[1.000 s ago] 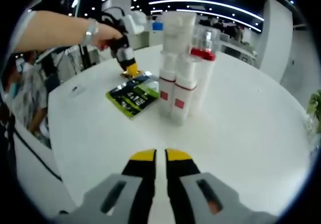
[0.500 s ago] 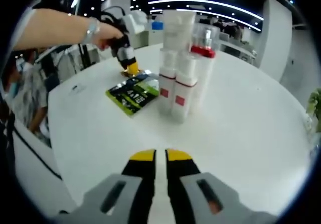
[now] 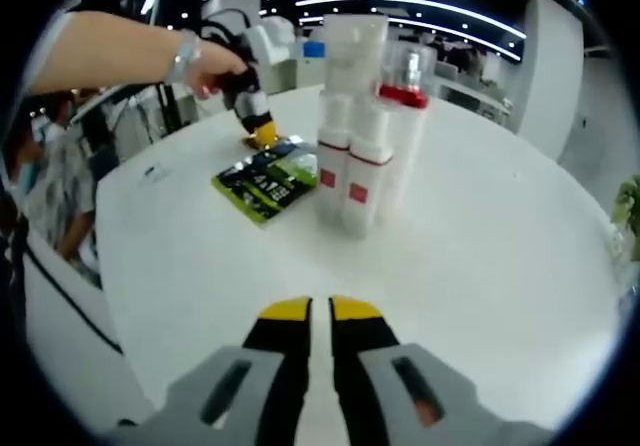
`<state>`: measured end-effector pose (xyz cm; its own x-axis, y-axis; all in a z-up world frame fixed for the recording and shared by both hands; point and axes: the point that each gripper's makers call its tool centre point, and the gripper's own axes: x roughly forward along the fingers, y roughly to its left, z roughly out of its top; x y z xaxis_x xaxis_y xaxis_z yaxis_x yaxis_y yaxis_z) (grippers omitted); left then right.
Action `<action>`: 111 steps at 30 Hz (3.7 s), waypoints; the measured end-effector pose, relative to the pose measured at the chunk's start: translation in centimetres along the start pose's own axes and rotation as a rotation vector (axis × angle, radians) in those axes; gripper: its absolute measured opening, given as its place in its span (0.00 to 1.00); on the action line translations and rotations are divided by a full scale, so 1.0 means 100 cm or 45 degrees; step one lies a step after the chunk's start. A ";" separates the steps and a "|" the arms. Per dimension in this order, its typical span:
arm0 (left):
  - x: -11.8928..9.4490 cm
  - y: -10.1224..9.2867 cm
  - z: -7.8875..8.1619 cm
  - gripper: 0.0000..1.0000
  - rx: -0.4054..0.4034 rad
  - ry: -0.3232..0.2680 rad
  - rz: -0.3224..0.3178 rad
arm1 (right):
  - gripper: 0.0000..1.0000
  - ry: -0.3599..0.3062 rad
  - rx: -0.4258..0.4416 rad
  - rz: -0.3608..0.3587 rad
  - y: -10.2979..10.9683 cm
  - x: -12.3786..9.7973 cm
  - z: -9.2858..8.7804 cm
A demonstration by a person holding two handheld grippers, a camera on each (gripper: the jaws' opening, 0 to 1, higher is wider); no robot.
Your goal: Arrange the skincare products in the storage area until every visible bottle or jar stands upright without overlapping.
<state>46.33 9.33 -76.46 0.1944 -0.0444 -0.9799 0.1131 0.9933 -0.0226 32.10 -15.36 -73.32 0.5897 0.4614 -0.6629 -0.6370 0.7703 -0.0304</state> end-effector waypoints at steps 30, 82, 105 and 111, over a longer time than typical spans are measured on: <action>-0.019 0.001 0.010 0.47 -0.026 -0.109 -0.054 | 0.06 0.011 -0.023 0.006 -0.002 0.001 -0.001; -0.030 -0.072 -0.096 0.29 -0.027 -0.506 -0.471 | 0.17 0.004 -0.122 0.239 0.049 0.077 0.041; -0.027 -0.078 -0.094 0.28 0.021 -0.523 -0.474 | 0.17 0.010 -0.196 0.279 0.058 0.076 0.038; -0.027 -0.078 -0.092 0.28 0.031 -0.528 -0.469 | 0.17 0.012 -0.196 0.280 0.059 0.077 0.038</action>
<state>35.94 2.65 -75.47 0.5044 -0.4311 -0.7482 0.2672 0.9019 -0.3395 34.78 -5.59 -75.77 0.4244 0.6059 -0.6728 -0.8177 0.5757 0.0026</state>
